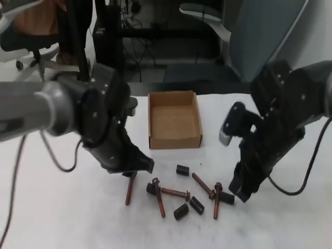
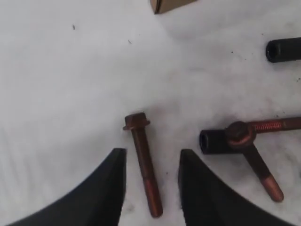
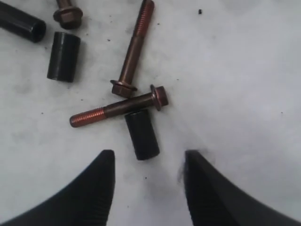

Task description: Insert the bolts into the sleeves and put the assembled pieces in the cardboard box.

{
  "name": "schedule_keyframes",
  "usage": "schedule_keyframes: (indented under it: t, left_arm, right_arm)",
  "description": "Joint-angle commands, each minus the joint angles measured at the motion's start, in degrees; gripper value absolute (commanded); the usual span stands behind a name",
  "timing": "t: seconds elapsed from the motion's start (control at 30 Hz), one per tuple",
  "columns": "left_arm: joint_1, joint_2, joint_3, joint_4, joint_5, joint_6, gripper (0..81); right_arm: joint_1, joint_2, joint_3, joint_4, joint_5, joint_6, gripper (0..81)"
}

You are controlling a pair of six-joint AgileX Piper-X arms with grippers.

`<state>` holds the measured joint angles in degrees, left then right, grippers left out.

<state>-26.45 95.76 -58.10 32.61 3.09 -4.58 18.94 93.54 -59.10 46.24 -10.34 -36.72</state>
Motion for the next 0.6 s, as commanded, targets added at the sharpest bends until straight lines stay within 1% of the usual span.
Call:
schedule_keyframes:
  t: [0.0, 0.2, 0.27, 0.4, 0.57]
  left_arm:
    - [-0.1, 2.6, -2.3, 0.2, 1.3, -0.2, 36.0]
    - [0.0, 3.7, -2.4, 0.2, 1.0, -0.2, 36.0]
    - [0.0, 3.7, -2.4, 0.0, 1.0, -0.2, 36.0]
    - [0.0, 4.0, -2.4, -2.2, 0.9, -0.2, 36.0]
    - [0.0, 5.2, -2.4, -3.5, 0.9, -0.7, 36.0]
  right_arm:
    - [0.9, 1.1, -0.8, 0.7, -1.2, -2.0, 44.5]
    - [2.9, 3.8, -0.8, 0.6, -1.1, -7.4, 44.5]
    - [3.2, 5.3, -0.8, 0.3, -0.3, -7.5, 44.5]
    - [3.4, 8.6, -0.8, -1.6, 3.8, -7.5, 44.5]
    - [3.5, 10.9, -0.8, -1.9, 3.7, -7.2, 44.5]
